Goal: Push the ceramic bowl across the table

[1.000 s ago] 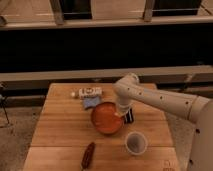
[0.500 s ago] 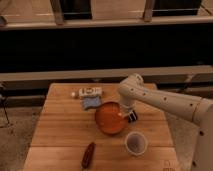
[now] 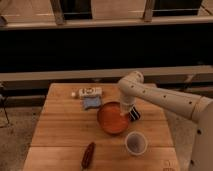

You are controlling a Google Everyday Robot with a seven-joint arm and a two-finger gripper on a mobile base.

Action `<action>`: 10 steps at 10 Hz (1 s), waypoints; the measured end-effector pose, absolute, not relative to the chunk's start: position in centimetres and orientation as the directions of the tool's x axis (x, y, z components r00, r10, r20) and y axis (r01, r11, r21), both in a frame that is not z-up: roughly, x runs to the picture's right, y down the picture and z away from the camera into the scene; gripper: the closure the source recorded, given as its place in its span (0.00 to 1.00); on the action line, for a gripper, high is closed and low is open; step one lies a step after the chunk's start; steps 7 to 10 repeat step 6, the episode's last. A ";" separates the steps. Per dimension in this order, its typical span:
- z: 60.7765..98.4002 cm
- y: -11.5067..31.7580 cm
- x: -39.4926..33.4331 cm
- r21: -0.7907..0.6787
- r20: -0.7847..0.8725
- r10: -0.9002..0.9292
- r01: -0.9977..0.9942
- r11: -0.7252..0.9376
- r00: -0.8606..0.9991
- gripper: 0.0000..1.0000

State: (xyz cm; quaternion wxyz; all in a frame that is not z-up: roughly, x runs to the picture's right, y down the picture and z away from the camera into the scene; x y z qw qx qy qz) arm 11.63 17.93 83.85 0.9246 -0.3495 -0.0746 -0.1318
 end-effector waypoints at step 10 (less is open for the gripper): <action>84.3 16.3 12.2 -0.621 0.230 -0.183 0.289 0.728 0.956 0.72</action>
